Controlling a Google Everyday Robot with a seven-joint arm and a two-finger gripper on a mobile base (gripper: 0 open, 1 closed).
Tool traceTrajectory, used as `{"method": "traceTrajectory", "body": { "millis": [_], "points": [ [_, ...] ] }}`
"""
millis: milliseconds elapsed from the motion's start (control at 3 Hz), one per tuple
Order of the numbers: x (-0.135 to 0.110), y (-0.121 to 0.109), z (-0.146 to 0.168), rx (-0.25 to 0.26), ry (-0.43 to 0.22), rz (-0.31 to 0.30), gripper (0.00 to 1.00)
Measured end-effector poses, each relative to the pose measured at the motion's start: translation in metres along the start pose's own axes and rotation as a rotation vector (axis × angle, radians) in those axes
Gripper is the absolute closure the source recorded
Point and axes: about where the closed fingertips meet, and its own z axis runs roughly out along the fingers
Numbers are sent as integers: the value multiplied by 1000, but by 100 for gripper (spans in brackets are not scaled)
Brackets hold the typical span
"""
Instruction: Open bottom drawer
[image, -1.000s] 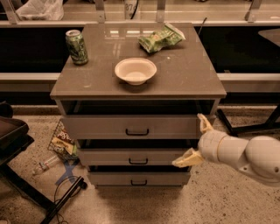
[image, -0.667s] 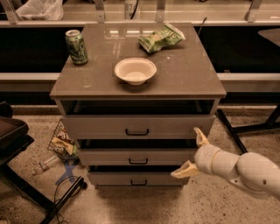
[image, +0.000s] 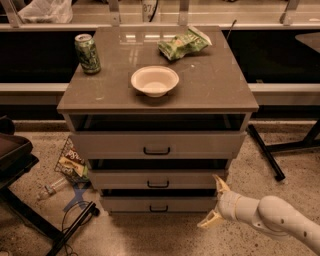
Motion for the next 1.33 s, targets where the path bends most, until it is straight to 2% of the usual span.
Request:
{"method": "traceTrajectory", "body": {
  "millis": [333,667,1000,1333],
  "points": [
    [55,36,26,-55,5,46,0],
    [56,37,28,-59,4,46,0],
    [60,44,54,-107,-1,46,0],
    [81,54,114,-166,-22,85,0]
  ]
}}
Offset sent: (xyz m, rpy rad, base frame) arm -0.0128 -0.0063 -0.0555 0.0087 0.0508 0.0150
